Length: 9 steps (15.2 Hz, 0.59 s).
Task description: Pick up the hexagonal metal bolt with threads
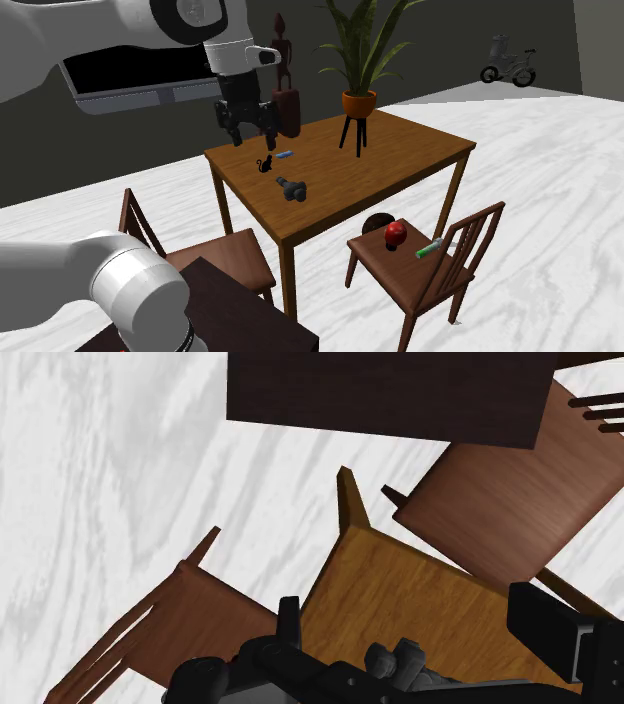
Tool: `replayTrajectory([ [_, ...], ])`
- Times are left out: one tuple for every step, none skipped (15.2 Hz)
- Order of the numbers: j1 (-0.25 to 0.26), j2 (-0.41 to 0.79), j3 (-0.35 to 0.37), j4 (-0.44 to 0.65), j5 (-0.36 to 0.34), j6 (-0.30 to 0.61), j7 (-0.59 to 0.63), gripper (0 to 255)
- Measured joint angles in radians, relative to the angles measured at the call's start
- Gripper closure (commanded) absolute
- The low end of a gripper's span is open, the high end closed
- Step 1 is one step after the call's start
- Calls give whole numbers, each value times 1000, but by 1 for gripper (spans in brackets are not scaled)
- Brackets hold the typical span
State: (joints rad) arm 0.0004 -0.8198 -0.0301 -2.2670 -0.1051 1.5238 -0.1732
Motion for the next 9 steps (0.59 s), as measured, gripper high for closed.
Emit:
replayTrajectory([
  [0,0,0,0,0,0,0,0],
  [3,16,-3,-1,-2,14,-8,0],
  [10,32,-3,-10,-3,36,-17,0],
  [17,62,-5,-7,-4,59,-29,0],
  [24,88,-7,-7,-6,80,-42,0],
  [30,120,-11,-1,-9,103,-58,0],
  [37,146,-14,-7,-12,130,-74,0],
  [44,170,-17,-10,-14,153,-89,0],
  [51,198,-19,-12,-15,179,-104,0],
])
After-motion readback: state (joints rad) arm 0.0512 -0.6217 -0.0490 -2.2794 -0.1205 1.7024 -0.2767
